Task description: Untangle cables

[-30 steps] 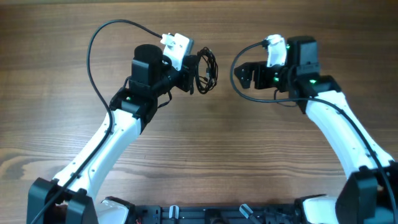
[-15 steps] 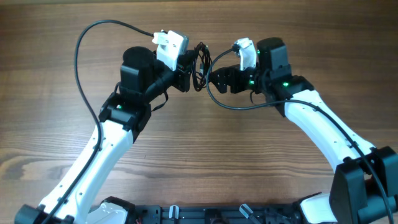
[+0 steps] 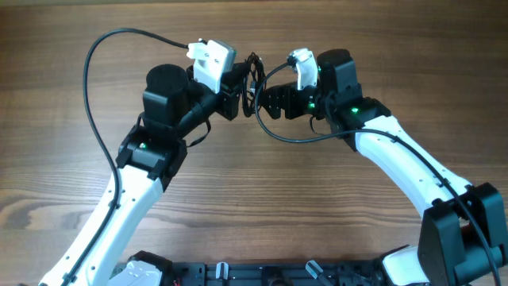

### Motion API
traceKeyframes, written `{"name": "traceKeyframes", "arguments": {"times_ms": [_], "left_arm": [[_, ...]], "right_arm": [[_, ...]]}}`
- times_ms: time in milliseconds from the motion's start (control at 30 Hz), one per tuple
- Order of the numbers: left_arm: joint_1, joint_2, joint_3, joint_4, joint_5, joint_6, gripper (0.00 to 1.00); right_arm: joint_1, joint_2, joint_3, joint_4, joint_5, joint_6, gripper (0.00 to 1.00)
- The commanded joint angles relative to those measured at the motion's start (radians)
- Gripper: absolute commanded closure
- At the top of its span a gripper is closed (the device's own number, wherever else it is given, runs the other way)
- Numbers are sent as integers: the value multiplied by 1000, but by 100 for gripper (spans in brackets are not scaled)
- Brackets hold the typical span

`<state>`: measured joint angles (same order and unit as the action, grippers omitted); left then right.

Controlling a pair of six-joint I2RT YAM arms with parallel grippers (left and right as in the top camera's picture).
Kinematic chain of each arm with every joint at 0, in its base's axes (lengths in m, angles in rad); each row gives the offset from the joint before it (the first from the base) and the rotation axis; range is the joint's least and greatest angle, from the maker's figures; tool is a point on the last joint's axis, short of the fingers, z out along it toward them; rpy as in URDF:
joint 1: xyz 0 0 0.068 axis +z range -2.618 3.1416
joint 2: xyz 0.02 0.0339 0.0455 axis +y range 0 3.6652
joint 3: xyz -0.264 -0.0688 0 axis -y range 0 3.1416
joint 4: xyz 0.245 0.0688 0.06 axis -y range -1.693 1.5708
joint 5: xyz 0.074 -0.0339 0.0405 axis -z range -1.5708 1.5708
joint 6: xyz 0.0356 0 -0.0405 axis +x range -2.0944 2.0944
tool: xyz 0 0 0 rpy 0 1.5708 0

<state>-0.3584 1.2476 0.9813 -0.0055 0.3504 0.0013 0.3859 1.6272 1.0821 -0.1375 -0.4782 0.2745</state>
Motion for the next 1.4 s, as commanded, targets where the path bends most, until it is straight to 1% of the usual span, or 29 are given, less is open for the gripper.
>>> {"name": "traceKeyframes", "arguments": {"times_ms": [0, 267, 367, 533, 633, 700, 733, 833, 867, 1033, 1067, 1100, 1133, 1367], "left_arm": [[-5, -42, 21, -1, 20, -10, 96], [-5, -59, 21, -3, 28, -10, 96], [-5, -59, 21, -2, 61, -11, 96], [-5, -59, 21, -2, 62, -19, 96], [-5, -62, 21, -2, 63, -36, 96], [-6, -69, 21, -2, 65, -36, 96], [-6, -72, 21, -2, 64, -36, 96], [-6, -82, 21, -2, 64, -36, 96], [-6, -85, 21, -3, 64, -36, 96], [-6, -90, 21, -6, 58, -35, 96], [-6, -90, 21, -11, 52, -35, 96], [-6, -90, 21, -14, 49, -34, 96], [-6, -90, 21, -18, 48, -32, 96], [-6, -90, 21, -22, 19, -32, 96]], "right_arm": [[4, 19, -9, 27, 10, 43, 12], [10, 19, -9, 63, -21, 88, 13], [31, 19, -9, 85, -21, 93, 13], [78, 19, -9, 134, -20, 97, 15], [100, 21, -9, 149, 9, 130, 17], [115, 24, -9, 151, 49, 134, 21], [121, 27, -9, 153, 65, 135, 26], [122, 37, -9, 152, 71, 145, 35], [122, 40, -9, 152, 72, 145, 41], [122, 43, -9, 152, 108, 148, 86], [122, 43, -9, 152, 116, 148, 92], [121, 43, -9, 152, 124, 148, 95], [121, 43, -9, 152, 130, 147, 96], [119, 43, -9, 152, 142, 145, 95]]}}
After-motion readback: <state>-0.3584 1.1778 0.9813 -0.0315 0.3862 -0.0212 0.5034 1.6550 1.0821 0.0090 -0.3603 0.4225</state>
